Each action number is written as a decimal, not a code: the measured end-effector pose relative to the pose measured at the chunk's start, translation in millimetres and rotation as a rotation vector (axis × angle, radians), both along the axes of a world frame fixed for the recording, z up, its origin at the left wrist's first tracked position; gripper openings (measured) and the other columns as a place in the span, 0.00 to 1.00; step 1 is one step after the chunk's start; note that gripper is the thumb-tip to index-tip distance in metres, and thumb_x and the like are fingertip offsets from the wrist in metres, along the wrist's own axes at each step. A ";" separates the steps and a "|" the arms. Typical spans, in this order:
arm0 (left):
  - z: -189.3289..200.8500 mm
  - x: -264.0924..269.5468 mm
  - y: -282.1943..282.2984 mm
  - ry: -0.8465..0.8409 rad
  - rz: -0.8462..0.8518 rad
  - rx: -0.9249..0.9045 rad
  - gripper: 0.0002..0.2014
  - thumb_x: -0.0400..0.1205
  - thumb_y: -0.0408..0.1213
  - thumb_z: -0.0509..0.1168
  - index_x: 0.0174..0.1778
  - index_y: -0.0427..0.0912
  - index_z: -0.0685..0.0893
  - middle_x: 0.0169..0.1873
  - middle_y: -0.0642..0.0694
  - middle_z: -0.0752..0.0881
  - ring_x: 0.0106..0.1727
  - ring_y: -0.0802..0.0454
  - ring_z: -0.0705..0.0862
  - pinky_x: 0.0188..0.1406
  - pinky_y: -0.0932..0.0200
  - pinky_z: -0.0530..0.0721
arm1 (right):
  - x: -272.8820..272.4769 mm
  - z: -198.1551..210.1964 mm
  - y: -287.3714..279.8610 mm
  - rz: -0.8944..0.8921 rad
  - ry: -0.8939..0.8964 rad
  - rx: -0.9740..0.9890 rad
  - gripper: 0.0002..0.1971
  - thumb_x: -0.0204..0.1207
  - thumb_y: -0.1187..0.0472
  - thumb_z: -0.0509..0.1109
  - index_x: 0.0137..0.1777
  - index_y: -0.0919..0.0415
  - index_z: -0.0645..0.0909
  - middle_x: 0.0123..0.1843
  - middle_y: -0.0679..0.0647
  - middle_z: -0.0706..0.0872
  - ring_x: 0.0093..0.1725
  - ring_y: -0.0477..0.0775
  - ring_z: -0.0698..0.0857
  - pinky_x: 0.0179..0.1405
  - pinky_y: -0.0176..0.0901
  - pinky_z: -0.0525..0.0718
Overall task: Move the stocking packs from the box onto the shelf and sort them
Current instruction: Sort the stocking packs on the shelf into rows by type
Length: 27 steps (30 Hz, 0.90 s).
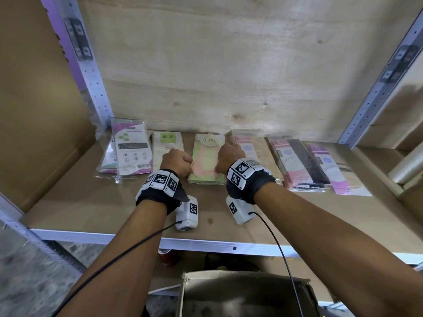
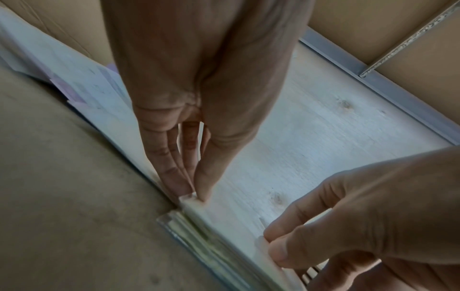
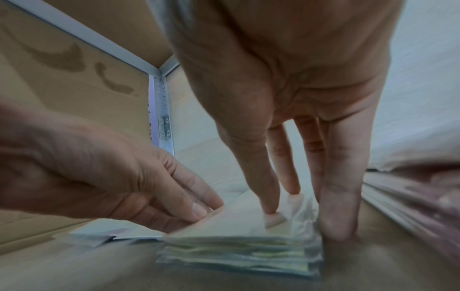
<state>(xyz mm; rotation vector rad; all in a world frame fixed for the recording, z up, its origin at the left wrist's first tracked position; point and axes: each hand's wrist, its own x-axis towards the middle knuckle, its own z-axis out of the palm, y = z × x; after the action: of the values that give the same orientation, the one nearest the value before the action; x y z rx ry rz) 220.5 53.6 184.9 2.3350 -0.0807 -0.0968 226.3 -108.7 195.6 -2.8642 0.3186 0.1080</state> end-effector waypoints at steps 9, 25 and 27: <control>0.1 -1.9 1.6 0.017 0.012 -0.033 0.19 0.76 0.27 0.75 0.63 0.37 0.90 0.63 0.37 0.89 0.68 0.41 0.84 0.73 0.55 0.79 | 2.4 -1.2 -1.9 0.018 -0.013 -0.014 0.17 0.73 0.63 0.79 0.57 0.65 0.79 0.63 0.62 0.82 0.48 0.57 0.76 0.37 0.44 0.76; 35.0 5.7 72.8 -0.173 0.313 -0.260 0.14 0.78 0.27 0.64 0.52 0.38 0.94 0.52 0.36 0.92 0.59 0.33 0.88 0.62 0.42 0.87 | 29.6 33.2 59.4 0.220 -0.084 0.273 0.11 0.74 0.60 0.72 0.55 0.60 0.88 0.52 0.57 0.91 0.47 0.59 0.90 0.50 0.48 0.90; 33.6 7.9 87.2 -0.161 0.339 -0.303 0.12 0.79 0.27 0.64 0.50 0.36 0.93 0.52 0.33 0.92 0.59 0.31 0.88 0.61 0.40 0.87 | 43.4 29.1 76.7 0.186 -0.024 0.451 0.15 0.74 0.60 0.75 0.60 0.59 0.86 0.55 0.58 0.89 0.44 0.58 0.89 0.55 0.54 0.90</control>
<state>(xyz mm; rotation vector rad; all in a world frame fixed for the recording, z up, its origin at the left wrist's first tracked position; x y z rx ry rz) 228.4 140.9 218.5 2.0177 0.2077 0.2553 269.8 -32.0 224.7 -2.4373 0.0152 0.1571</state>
